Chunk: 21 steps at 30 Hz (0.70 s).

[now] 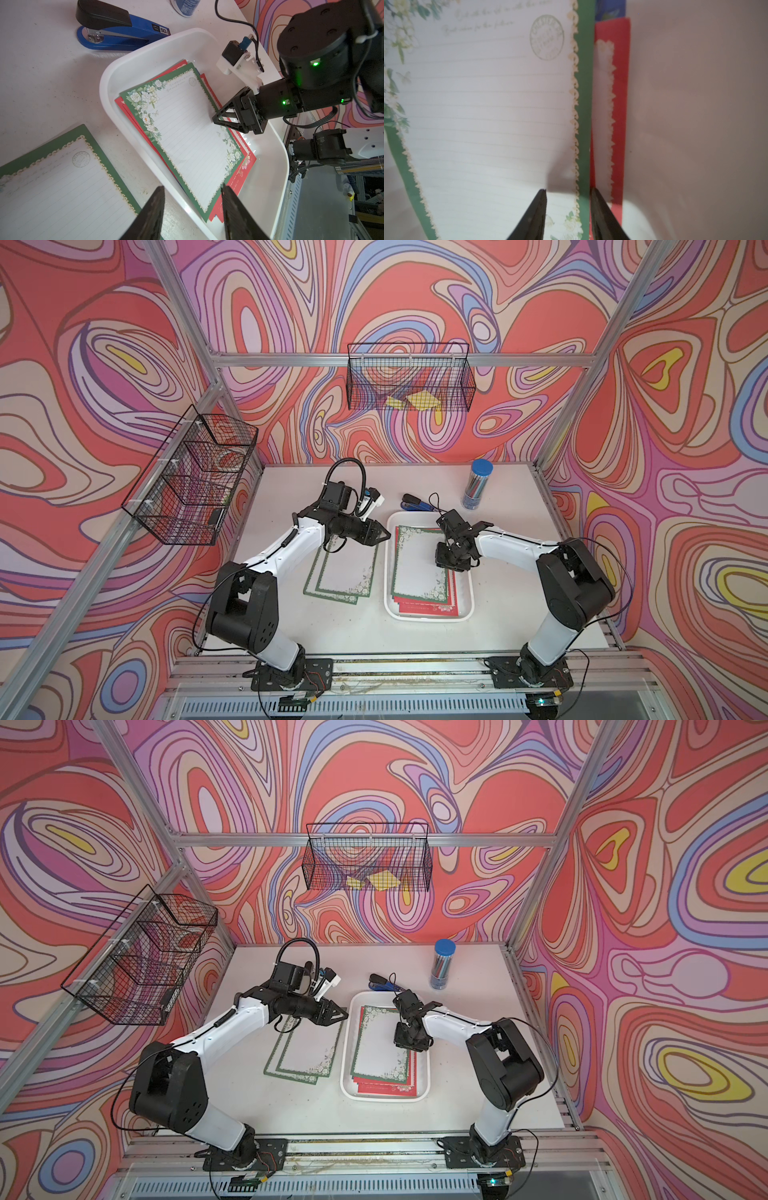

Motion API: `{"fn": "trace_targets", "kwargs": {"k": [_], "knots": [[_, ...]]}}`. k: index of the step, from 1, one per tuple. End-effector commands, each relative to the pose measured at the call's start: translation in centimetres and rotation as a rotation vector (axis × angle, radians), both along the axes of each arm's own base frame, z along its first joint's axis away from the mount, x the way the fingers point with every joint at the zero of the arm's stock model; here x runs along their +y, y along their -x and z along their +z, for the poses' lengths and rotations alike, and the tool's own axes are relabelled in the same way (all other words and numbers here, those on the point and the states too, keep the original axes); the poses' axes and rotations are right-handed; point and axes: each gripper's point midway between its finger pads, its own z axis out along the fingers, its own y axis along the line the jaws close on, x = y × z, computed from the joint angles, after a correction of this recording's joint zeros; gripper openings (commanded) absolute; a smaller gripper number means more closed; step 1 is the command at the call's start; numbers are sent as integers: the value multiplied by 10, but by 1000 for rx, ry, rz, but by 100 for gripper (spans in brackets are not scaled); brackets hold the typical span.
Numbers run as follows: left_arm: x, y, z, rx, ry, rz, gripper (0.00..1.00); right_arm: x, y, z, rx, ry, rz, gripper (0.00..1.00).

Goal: Take out the stationery paper from the storage box
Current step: Pick up the stationery paper from the storage box.

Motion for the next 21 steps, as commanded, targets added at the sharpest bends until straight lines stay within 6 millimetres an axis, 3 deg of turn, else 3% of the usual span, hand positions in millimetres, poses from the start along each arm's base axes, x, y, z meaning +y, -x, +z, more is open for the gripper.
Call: {"fn": "trace_targets", "kwargs": {"k": [1,9,21], "knots": [[0,0,5,0,-8,-14,48,3,0,1,-11,-3,10,36],[0,1,2,17,-11,-14,48,8,-3,14,-50,-36,14,24],[-1,4,-21,125,-70,-19,49,23,-9,20,-110,-137,28,20]]}}
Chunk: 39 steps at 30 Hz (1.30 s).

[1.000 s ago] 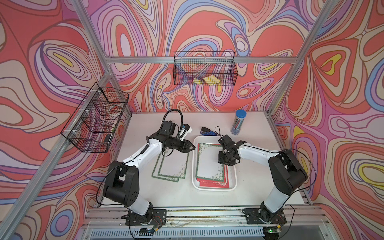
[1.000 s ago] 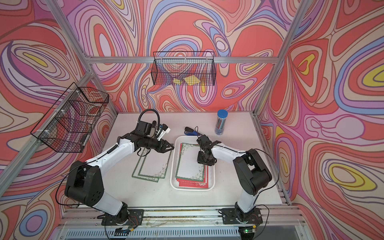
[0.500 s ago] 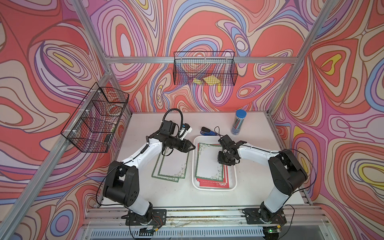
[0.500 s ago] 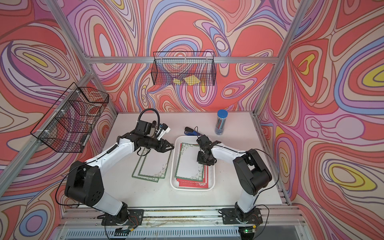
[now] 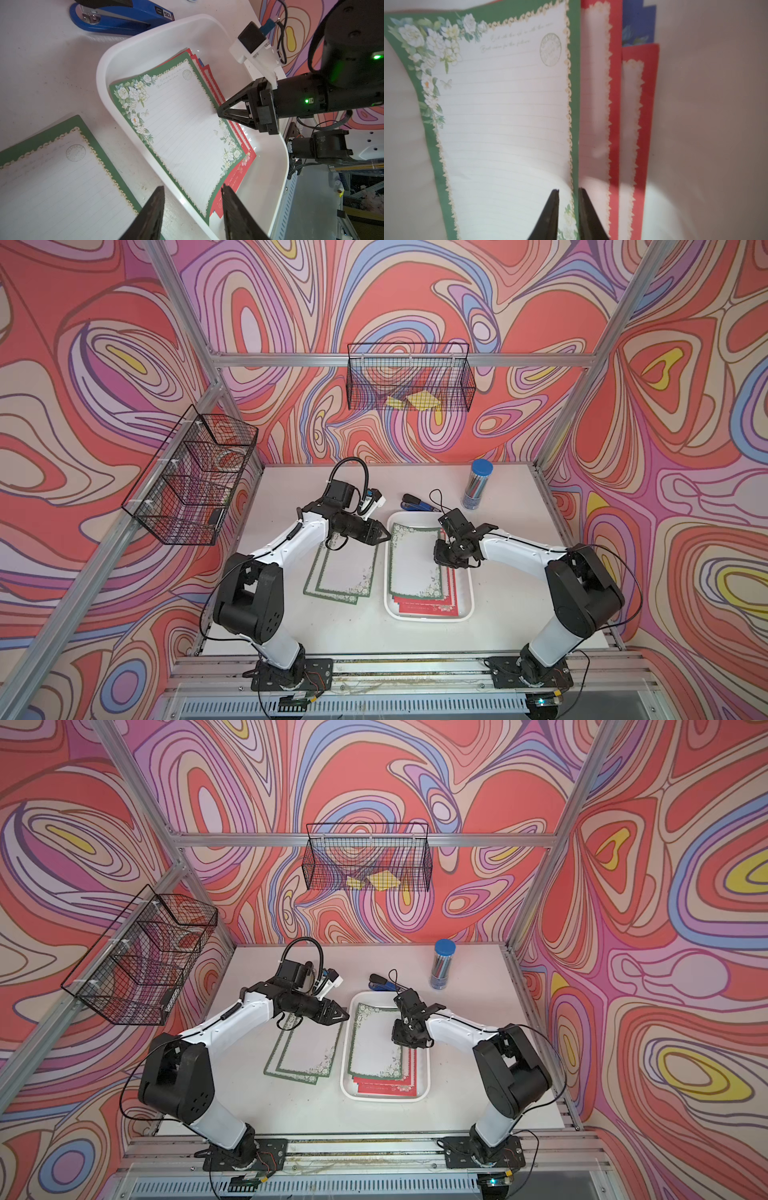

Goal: Take out the stationery paper from the storage box
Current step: Pick up the stationery paper from the storage box.

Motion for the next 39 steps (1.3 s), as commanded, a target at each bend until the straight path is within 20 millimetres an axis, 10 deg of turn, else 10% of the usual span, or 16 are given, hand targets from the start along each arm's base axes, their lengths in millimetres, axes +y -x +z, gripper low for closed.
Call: {"fn": "trace_targets", "kwargs": {"k": [1,16,29,39], "knots": [[0,7,-8,48,-40,-22,49,9,-2,3,-34,-53,11,20],[-6,17,-24,122,-96,-57,47,6,7,-25,-8,-67,-18,35],[-7,17,-26,129,-107,-52,47,29,-2,36,-174,-260,30,14],[-8,19,-29,143,-117,-60,47,50,0,29,-109,-330,101,22]]}}
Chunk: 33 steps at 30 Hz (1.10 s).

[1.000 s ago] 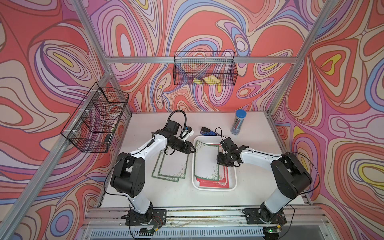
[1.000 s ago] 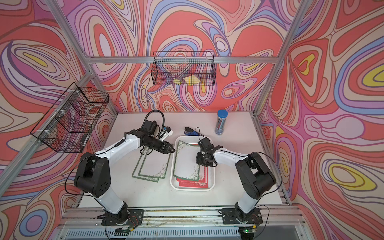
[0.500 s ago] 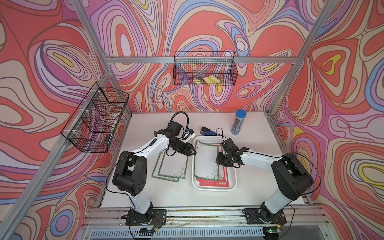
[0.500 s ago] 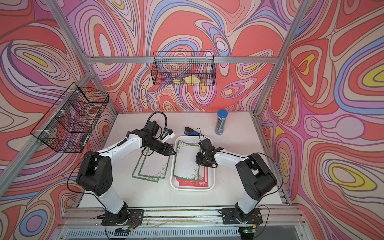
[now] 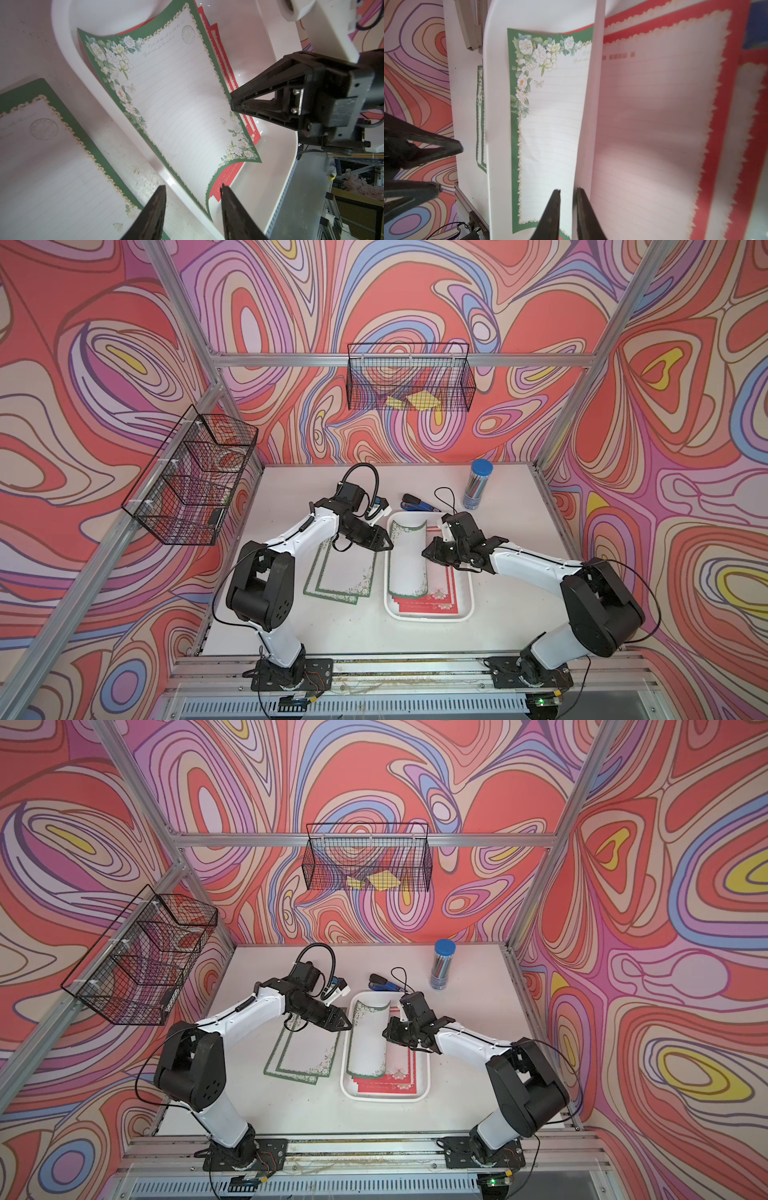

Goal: Take out the stationery paper from the storage box
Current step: Pick up the stationery paper from the storage box.

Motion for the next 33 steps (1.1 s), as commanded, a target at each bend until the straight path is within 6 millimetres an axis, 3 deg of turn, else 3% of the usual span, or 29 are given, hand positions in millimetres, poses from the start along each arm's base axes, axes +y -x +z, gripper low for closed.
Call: {"fn": "trace_targets", "kwargs": {"k": [1,7,22,27,33], "knots": [[-1,4,-1,18,-17,-20,47,2,3,-12,40,26,24,24],[-2,4,-3,26,-15,-25,48,-3,4,-24,69,70,18,22],[-5,0,-1,13,-1,-29,47,5,-10,-10,42,52,22,9],[-3,0,5,-13,-8,-29,47,-10,-10,-13,54,150,-4,0],[3,-4,28,-151,-7,-14,49,-37,-19,19,-33,321,-14,0]]}}
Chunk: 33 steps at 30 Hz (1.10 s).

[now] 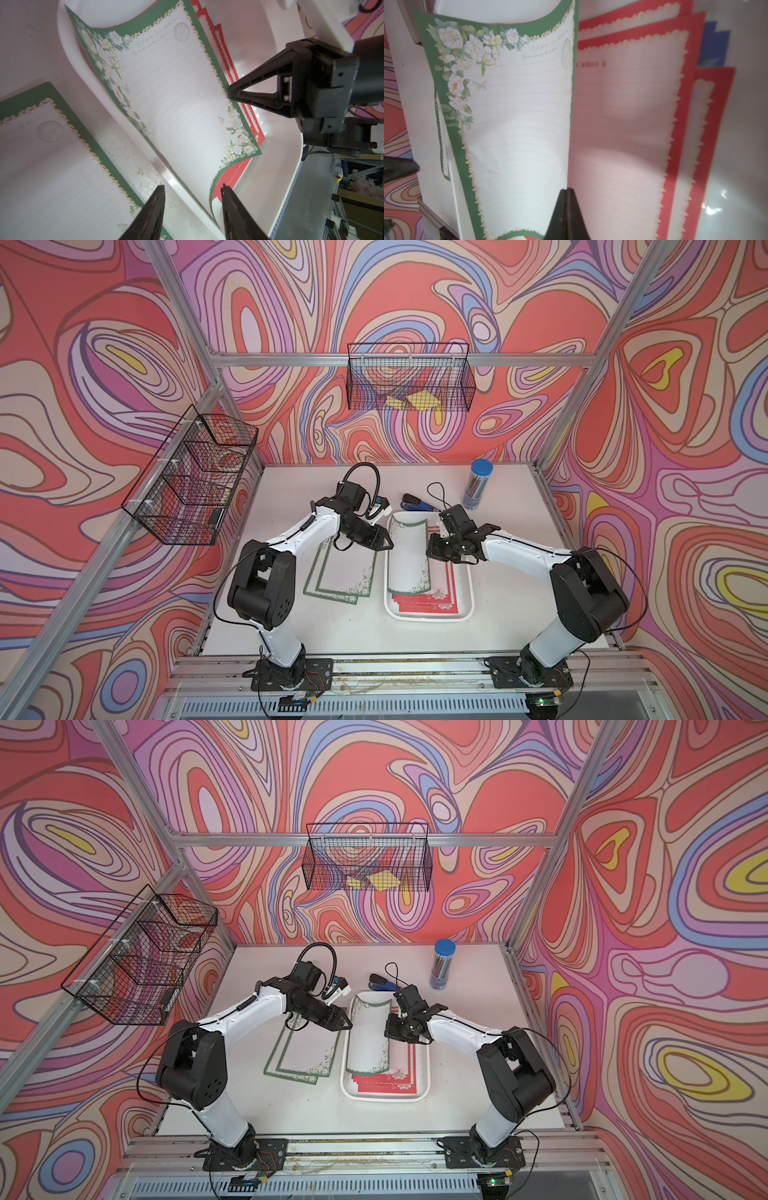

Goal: Take out the stationery paper from the storage box
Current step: Pick up the stationery paper from the storage box.

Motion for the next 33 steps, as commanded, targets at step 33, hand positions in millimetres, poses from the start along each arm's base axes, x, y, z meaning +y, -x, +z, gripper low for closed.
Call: {"fn": "trace_targets", "kwargs": {"k": [33], "knots": [[-16,-24,107,-306,445,271,52,-78,-13,200,-476,576,138,0]]}}
